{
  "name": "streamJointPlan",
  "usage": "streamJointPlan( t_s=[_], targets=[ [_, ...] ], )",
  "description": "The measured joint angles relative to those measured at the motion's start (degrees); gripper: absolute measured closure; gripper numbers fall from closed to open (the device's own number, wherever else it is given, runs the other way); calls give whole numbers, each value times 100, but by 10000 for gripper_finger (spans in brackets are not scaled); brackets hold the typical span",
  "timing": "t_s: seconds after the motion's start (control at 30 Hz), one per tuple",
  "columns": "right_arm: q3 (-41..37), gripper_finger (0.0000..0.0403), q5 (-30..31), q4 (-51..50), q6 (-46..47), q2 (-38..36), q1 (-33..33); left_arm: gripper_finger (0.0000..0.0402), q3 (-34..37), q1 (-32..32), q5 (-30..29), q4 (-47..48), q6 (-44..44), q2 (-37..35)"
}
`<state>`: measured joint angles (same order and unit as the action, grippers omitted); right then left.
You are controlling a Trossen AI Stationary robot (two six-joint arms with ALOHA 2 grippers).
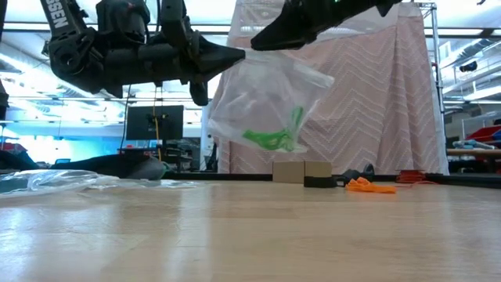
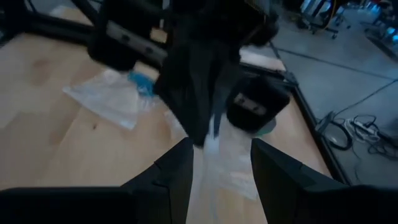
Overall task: Sort rubber bands
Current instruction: Close the transparent zip bag
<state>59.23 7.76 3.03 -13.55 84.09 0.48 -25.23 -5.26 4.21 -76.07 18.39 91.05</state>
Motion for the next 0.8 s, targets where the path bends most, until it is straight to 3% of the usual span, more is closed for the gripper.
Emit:
streamJointPlan(
  t_s=[0.27, 0.8],
  targets=[
    [-9, 255, -154, 143, -10, 223, -45, 401, -7, 2, 59, -61, 7, 0],
    [-6, 304, -157, 474, 63, 216, -99, 401, -7, 3, 135, -20, 4, 0]
  ],
)
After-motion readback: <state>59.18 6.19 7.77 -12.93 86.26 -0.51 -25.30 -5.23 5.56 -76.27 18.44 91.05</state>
